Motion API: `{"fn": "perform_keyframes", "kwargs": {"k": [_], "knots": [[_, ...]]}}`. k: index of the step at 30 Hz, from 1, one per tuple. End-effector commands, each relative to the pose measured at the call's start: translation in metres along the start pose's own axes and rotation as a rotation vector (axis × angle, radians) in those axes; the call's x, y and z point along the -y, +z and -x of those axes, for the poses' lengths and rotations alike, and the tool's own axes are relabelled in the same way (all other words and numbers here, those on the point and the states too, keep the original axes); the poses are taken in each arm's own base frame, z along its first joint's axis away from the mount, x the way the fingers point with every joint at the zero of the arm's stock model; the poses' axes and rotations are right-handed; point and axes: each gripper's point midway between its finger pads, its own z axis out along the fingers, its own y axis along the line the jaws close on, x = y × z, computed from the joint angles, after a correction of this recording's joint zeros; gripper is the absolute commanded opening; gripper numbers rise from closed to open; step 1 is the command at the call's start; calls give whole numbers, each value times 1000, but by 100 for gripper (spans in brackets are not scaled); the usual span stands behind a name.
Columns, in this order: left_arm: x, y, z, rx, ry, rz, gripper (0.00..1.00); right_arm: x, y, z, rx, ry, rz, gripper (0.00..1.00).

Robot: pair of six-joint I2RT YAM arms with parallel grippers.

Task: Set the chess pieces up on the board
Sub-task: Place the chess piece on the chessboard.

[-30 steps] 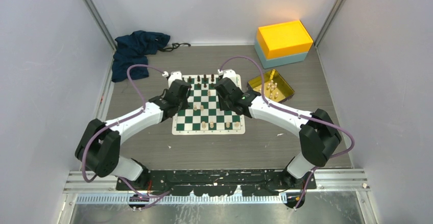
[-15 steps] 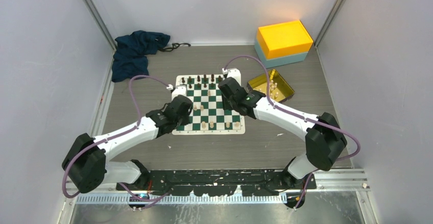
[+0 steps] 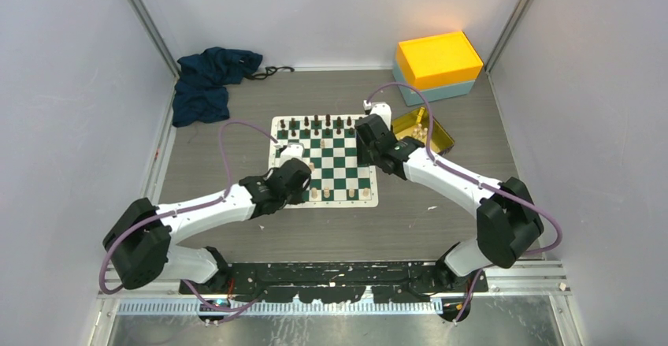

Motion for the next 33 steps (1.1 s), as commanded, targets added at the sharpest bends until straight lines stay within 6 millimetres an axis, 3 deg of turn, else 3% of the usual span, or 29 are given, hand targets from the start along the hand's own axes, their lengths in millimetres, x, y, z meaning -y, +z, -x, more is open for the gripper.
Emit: {"fn": "perform_keyframes", "kwargs": {"k": [1,27,32,33], "knots": [[7,0,13,42,-13,7,0,-3,-12,24,79,48,34,56],[22,17,22,55,21,16,0,12,-7,24,75,59,15,82],[23,20,20,48,20,16,0,15,-6,24,74,61,15,89],[23,21,20,49,20,17,0,15,-6,23,74,60,15,96]]}}
